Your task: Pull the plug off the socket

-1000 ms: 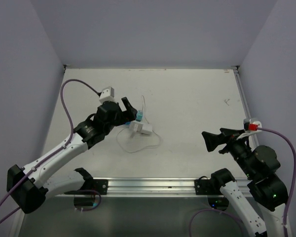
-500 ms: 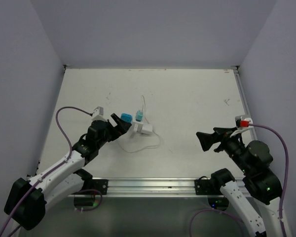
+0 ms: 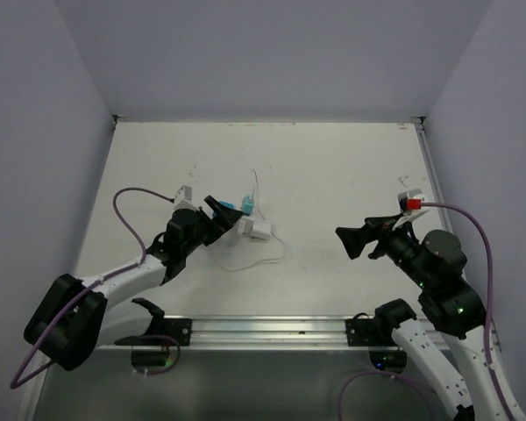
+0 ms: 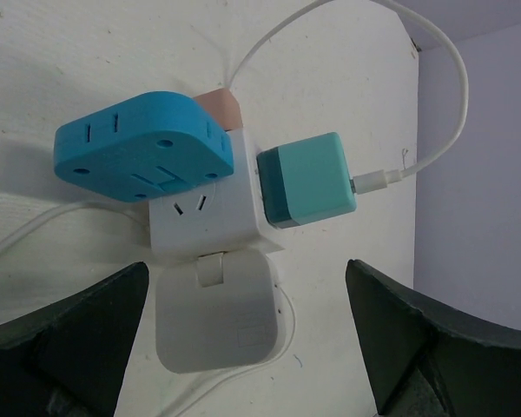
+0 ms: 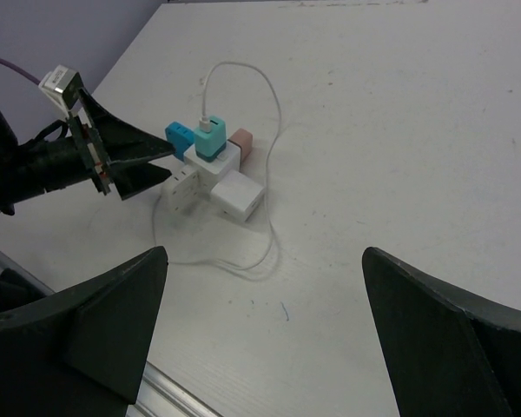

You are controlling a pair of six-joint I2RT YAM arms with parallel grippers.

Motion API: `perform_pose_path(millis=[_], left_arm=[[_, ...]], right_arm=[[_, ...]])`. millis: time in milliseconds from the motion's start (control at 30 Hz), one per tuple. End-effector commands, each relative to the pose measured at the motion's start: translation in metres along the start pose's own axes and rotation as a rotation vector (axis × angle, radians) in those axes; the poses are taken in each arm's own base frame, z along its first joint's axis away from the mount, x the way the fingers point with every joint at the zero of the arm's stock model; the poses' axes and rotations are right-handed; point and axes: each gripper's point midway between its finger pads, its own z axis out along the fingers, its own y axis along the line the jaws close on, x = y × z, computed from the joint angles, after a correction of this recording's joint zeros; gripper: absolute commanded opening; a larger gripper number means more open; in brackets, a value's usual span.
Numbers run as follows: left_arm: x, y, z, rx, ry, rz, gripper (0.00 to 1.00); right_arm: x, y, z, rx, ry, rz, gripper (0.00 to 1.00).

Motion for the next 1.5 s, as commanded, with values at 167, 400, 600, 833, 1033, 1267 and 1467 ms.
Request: perform_pose_path(millis=[167, 400, 600, 833, 1033, 1267, 1467], left_arm=[[-0.011, -0.003, 0.012, 0.039, -0.044, -0.012, 1.00], [-0.009, 0.006, 0.017, 0.030, -0.043, -0.024, 0.98], [0.000, 0.006, 0.028, 0.066, -0.018, -0.040, 0.96], [0.001, 0.003, 0.033, 0.104, -0.019, -0.035, 0.94], [-0.002, 0.008, 0.033, 0.111, -0.039, -0.051, 0.90], [0.001, 0.015, 0.033, 0.099, -0.035, -0.064, 0.76], [-0.001, 0.020, 0.031, 0.101, -0.053, -0.067, 0.51]], right_arm=[[-0.002, 0.012, 0.015, -0.088, -0.002, -0.045, 0.99], [0.001, 0.016, 0.024, -0.125, -0.007, -0.045, 0.99], [0.005, 0.017, 0.033, -0.145, 0.011, -0.055, 0.99], [0.012, 0.019, 0.039, -0.169, 0.026, -0.038, 0.99], [0.013, 0.019, 0.041, -0.174, 0.032, -0.040, 0.99], [0.020, 0.023, 0.041, -0.205, 0.055, -0.035, 0.99], [0.037, 0.024, 0.041, -0.225, 0.107, -0.021, 0.99]])
